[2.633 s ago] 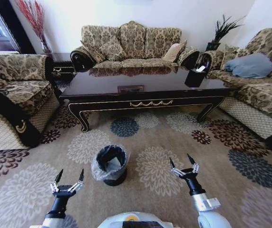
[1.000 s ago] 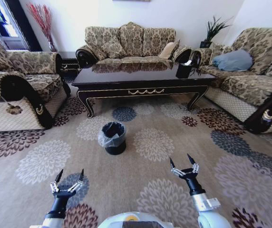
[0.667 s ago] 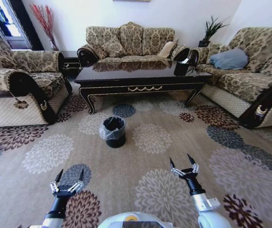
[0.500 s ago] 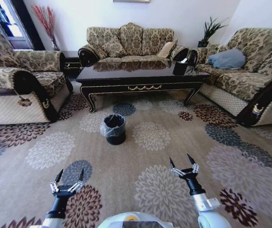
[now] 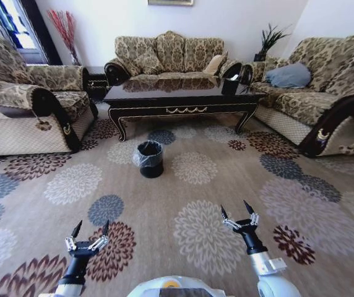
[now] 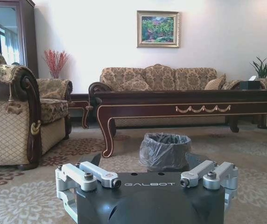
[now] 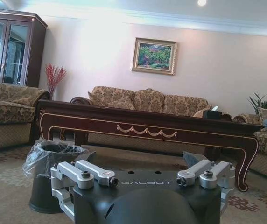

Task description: Move to the front of the table and pick up the trash from the floor, then place it into the trash bin.

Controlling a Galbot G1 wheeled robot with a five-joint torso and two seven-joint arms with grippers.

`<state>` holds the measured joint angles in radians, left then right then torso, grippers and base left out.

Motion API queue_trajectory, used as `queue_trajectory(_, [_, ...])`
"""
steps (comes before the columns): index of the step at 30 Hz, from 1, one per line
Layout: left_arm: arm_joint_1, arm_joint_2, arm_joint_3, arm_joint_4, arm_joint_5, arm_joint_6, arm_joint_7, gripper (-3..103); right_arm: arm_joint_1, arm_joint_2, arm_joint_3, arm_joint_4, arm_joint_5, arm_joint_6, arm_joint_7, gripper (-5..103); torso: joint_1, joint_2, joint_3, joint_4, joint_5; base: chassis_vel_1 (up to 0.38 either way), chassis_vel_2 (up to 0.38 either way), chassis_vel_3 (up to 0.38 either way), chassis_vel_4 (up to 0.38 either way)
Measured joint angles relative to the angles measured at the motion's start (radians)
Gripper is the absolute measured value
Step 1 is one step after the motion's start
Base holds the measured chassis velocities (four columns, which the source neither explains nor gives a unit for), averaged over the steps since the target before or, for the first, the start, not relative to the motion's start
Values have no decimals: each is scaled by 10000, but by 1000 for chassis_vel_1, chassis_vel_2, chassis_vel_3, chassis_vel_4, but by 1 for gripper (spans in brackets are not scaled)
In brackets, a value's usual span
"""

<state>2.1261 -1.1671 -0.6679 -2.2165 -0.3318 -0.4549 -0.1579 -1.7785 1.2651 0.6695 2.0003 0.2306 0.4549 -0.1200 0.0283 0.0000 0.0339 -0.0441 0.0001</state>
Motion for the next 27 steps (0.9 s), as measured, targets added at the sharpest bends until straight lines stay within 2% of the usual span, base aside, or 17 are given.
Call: queue_trajectory(27, [0, 0, 0, 0, 0, 0, 0, 100, 1, 0, 0, 0, 0, 0, 0, 100, 0, 0, 0, 2, -1, 176, -177, -175, 175])
